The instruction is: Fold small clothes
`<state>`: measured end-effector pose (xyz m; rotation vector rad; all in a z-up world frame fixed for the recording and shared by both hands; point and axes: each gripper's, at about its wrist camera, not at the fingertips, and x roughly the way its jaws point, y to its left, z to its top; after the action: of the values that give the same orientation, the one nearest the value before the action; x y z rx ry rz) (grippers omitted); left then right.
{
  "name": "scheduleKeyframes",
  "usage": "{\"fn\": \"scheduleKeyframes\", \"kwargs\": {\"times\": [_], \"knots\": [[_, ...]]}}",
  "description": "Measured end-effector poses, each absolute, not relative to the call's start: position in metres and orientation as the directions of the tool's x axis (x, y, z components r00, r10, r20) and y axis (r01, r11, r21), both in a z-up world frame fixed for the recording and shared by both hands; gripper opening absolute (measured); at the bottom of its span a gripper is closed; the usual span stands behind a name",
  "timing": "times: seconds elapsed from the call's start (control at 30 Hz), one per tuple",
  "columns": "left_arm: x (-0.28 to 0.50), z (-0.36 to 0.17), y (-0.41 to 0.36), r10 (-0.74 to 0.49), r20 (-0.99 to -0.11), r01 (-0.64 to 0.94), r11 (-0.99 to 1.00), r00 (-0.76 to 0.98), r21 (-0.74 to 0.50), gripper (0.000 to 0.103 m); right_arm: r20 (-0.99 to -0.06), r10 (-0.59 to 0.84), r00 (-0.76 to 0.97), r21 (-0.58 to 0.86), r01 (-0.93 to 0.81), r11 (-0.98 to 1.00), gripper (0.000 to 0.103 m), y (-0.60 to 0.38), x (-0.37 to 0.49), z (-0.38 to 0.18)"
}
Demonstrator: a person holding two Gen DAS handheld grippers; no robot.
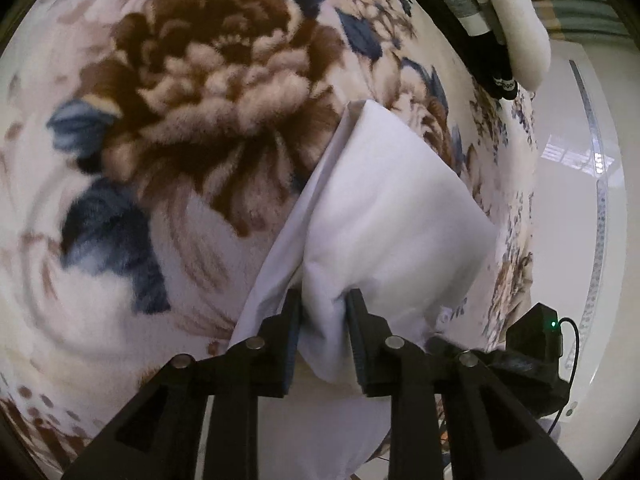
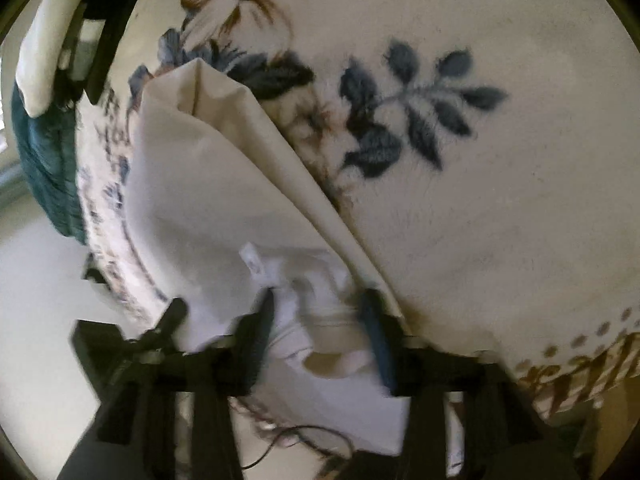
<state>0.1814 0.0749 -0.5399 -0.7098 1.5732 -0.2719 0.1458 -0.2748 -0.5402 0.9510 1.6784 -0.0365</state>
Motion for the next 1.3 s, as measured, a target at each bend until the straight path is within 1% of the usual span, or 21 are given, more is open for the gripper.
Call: {"fn": "scheduleKeyframes", "kwargs": {"times": [0.03, 0.07, 0.1, 0.2, 0.27, 0.3, 0.33, 0.43, 0.47, 0.5, 0.53, 0.57, 0.6, 0.63, 0.67, 0.77, 0.97, 1.07, 1.13, 1.3], "knots": [[0.179, -0.535, 0.075, -0.577, -0.816, -0.273, 0.780, 0.038, -0.564, 0.016, -0.836, 0.549, -0.017, 0.434, 0.592, 0.679, 0.012, -0.273, 0.145, -0.536], [0.178, -0.529, 0.074, -0.569, -0.820, -0.260, 0.785, 0.053, -0.562, 0.009, -0.846, 0.534, -0.012, 0.426, 0.588, 0.688, 0.010, -0.272, 0.142, -0.531], [0.178, -0.526, 0.073, -0.573, -0.818, -0.252, 0.784, 0.057, -0.567, 0.006, -0.848, 0.530, -0.011, 0.424, 0.585, 0.691, 0.009, -0.271, 0.141, -0.527], [0.175, -0.509, 0.069, -0.568, -0.820, -0.219, 0.793, 0.072, -0.568, 0.006, -0.857, 0.515, -0.013, 0.417, 0.570, 0.708, 0.009, -0.267, 0.134, -0.511], [0.174, -0.510, 0.069, -0.564, -0.823, -0.214, 0.798, 0.062, -0.563, 0.006, -0.855, 0.518, -0.027, 0.414, 0.567, 0.713, 0.009, -0.267, 0.126, -0.507], [0.173, -0.514, 0.069, -0.562, -0.826, -0.214, 0.802, 0.050, -0.558, 0.006, -0.854, 0.519, -0.032, 0.411, 0.569, 0.712, 0.009, -0.266, 0.125, -0.507], [0.173, -0.524, 0.069, -0.556, -0.831, -0.218, 0.808, 0.026, -0.547, 0.010, -0.855, 0.517, -0.042, 0.406, 0.566, 0.718, 0.009, -0.266, 0.123, -0.510], [0.171, -0.547, 0.073, -0.579, -0.815, -0.269, 0.786, -0.006, -0.557, 0.011, -0.864, 0.497, -0.075, 0.376, 0.559, 0.739, 0.010, -0.266, 0.122, -0.525], [0.172, -0.548, 0.074, -0.581, -0.814, -0.276, 0.783, -0.004, -0.558, 0.014, -0.862, 0.499, -0.085, 0.378, 0.550, 0.745, 0.016, -0.266, 0.123, -0.529], [0.173, -0.548, 0.075, -0.582, -0.813, -0.279, 0.781, -0.003, -0.559, 0.016, -0.865, 0.495, -0.089, 0.371, 0.550, 0.748, 0.027, -0.267, 0.124, -0.531], [0.174, -0.544, 0.075, -0.588, -0.809, -0.270, 0.778, 0.006, -0.568, 0.022, -0.862, 0.499, -0.084, 0.378, 0.550, 0.745, 0.033, -0.268, 0.125, -0.532], [0.174, -0.540, 0.077, -0.588, -0.809, -0.259, 0.779, 0.015, -0.571, 0.026, -0.847, 0.528, -0.061, 0.417, 0.540, 0.731, 0.042, -0.268, 0.124, -0.530], [0.173, -0.534, 0.078, -0.587, -0.809, -0.247, 0.781, 0.024, -0.574, 0.043, -0.839, 0.541, -0.048, 0.438, 0.531, 0.726, 0.054, -0.270, 0.123, -0.529], [0.171, -0.527, 0.080, -0.597, -0.801, -0.232, 0.774, 0.041, -0.589, 0.059, -0.839, 0.542, -0.039, 0.446, 0.522, 0.727, 0.058, -0.272, 0.120, -0.527], [0.169, -0.523, 0.083, -0.604, -0.795, -0.223, 0.768, 0.057, -0.600, 0.061, -0.842, 0.539, -0.034, 0.448, 0.515, 0.731, 0.061, -0.274, 0.116, -0.525], [0.155, -0.509, 0.093, -0.604, -0.791, -0.196, 0.768, 0.097, -0.610, 0.061, -0.826, 0.562, -0.047, 0.460, 0.521, 0.719, 0.061, -0.282, 0.092, -0.522], [0.097, -0.497, 0.118, -0.570, -0.814, -0.232, 0.781, 0.114, -0.580, 0.061, -0.799, 0.591, -0.109, 0.478, 0.481, 0.735, 0.061, -0.286, 0.035, -0.522], [0.059, -0.502, 0.119, -0.523, -0.847, -0.232, 0.816, 0.095, -0.530, 0.061, -0.776, 0.613, -0.146, 0.499, 0.453, 0.739, 0.061, -0.283, -0.004, -0.530], [0.031, -0.515, 0.115, -0.499, -0.865, -0.230, 0.837, 0.053, -0.496, 0.061, -0.766, 0.622, -0.162, 0.502, 0.453, 0.737, 0.061, -0.283, -0.026, -0.539], [-0.019, -0.548, 0.104, -0.504, -0.863, -0.210, 0.848, -0.036, -0.487, 0.061, -0.733, 0.655, -0.185, 0.515, 0.479, 0.711, 0.061, -0.279, -0.076, -0.568]]}}
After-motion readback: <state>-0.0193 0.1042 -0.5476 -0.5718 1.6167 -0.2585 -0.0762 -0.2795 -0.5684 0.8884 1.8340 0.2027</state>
